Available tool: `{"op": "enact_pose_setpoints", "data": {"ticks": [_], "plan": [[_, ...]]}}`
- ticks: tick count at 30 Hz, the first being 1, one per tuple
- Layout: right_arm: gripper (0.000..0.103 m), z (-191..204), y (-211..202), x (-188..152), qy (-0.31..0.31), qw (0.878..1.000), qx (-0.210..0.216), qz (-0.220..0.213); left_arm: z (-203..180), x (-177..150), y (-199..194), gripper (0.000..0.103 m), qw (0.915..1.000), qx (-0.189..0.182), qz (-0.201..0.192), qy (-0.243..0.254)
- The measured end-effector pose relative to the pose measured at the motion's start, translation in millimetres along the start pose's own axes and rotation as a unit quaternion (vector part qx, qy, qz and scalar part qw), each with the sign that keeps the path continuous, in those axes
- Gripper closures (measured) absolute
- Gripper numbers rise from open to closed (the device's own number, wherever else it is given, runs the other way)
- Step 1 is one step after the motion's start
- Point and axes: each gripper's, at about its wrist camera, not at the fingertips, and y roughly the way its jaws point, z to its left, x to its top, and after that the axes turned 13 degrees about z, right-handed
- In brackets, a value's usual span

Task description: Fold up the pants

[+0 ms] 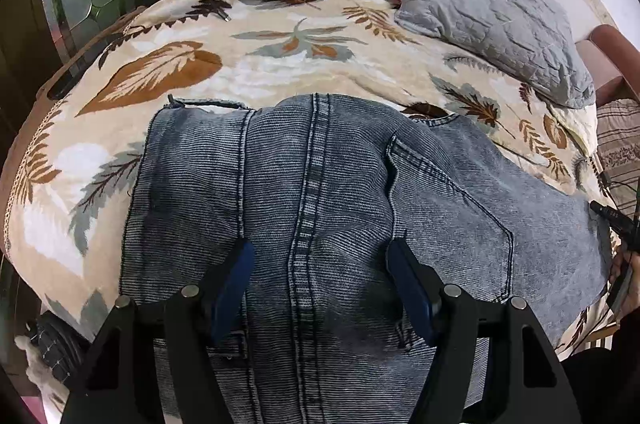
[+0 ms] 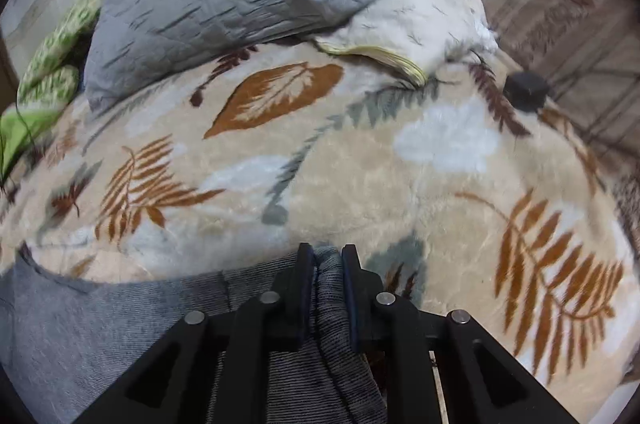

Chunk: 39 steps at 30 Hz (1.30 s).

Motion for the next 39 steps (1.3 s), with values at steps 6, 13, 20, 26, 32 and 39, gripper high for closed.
{"op": "enact_pose_setpoints", "data": {"ticks": [6,13,20,26,32,39], "plan": [[0.04,-6.3,-60.3,-15.6,0.071,0.992,0.006,-0.108,7.2,-4.0,-11.3,0.033,0.9999,-0.009,-0.005,-0.008],[0.047,116.8,-85.1,-46.0,-0.094,0.978,0.164,-0.084,-7.5,-12.2,-37.3,0.033,0.9992,-0.021,-0.028,0.016],[0.077,253.6,-44.8,-97.6,-0.245,0.958,0.145,0.016,-10.8,-15.5,-12.7,0.033,0.9995,0.02,0.01,0.023],[0.076,276.4,-12.6,-94.0,-0.235,0.961,0.132,0.062,-0.4,-21.9,-7.2,0.033,0.9992,0.015,0.015,0.033],[0.078,284.9,-1.1,-82.4,-0.24,0.963,0.115,0.038,0.7,-25.4,-3.4,0.033,0.9987,0.023,0.011,0.045],[0.078,277.8,-8.9,-74.5,-0.216,0.964,0.151,0.024,-1.8,-32.0,-16.0,0.034,0.9988,0.031,0.023,0.03]]}}
